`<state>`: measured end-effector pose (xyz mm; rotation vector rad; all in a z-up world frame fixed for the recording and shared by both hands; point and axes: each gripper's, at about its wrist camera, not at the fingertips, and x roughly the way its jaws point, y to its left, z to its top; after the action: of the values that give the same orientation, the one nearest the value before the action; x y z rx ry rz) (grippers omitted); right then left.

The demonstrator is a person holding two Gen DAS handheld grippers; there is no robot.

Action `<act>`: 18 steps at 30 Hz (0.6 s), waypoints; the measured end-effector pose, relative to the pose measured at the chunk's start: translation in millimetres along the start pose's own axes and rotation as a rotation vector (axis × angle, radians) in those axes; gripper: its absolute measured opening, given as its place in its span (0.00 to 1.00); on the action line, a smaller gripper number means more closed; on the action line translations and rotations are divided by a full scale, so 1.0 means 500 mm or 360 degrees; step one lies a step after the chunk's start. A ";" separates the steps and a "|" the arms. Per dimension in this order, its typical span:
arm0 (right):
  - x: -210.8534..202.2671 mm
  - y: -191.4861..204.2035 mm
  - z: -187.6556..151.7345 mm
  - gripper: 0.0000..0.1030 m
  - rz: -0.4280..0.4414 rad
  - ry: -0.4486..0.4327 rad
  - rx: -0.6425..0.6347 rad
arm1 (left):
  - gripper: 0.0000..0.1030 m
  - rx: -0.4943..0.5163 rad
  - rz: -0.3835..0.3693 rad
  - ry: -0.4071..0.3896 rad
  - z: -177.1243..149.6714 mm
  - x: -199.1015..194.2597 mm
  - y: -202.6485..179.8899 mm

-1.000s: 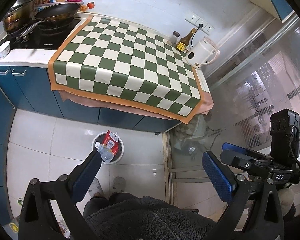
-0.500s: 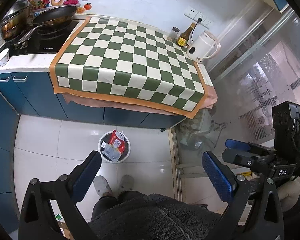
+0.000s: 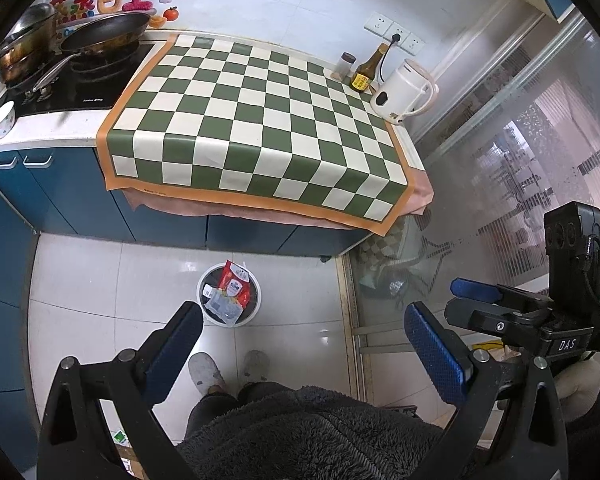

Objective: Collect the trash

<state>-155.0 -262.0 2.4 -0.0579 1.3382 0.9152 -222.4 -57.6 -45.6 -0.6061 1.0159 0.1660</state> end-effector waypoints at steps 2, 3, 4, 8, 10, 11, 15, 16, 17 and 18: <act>-0.001 -0.001 0.001 1.00 -0.0003 0.0004 -0.0006 | 1.00 0.0002 0.0003 0.0000 0.000 0.000 0.000; -0.001 -0.001 0.000 1.00 -0.0001 0.0004 -0.0001 | 1.00 0.0006 0.0004 0.0002 0.001 0.000 -0.002; -0.003 -0.003 0.001 1.00 -0.0001 0.0006 -0.0009 | 1.00 0.0011 0.0002 0.0004 0.003 0.000 -0.003; 0.000 0.000 -0.003 1.00 -0.0011 -0.0007 0.0019 | 1.00 0.0026 -0.0008 0.0011 0.005 0.003 -0.008; 0.001 0.000 -0.005 1.00 -0.0019 -0.0015 0.0034 | 1.00 0.0041 -0.0014 0.0016 0.008 0.003 -0.011; 0.000 0.000 -0.006 1.00 -0.0022 -0.0018 0.0041 | 1.00 0.0047 -0.0018 0.0016 0.009 0.003 -0.012; 0.001 0.004 -0.009 1.00 -0.0036 -0.0030 0.0061 | 1.00 0.0062 -0.0027 0.0022 0.016 0.009 -0.016; 0.000 0.004 -0.011 1.00 -0.0037 -0.0031 0.0065 | 1.00 0.0065 -0.0028 0.0023 0.018 0.010 -0.016; 0.000 0.006 -0.011 1.00 -0.0040 -0.0033 0.0070 | 1.00 0.0069 -0.0030 0.0024 0.020 0.011 -0.016; 0.000 0.008 -0.010 1.00 -0.0041 -0.0035 0.0072 | 1.00 0.0069 -0.0029 0.0024 0.019 0.011 -0.016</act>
<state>-161.5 -262.1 2.8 -0.0302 1.3346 0.8615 -209.0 -59.9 -43.4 -0.5777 1.0256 0.1231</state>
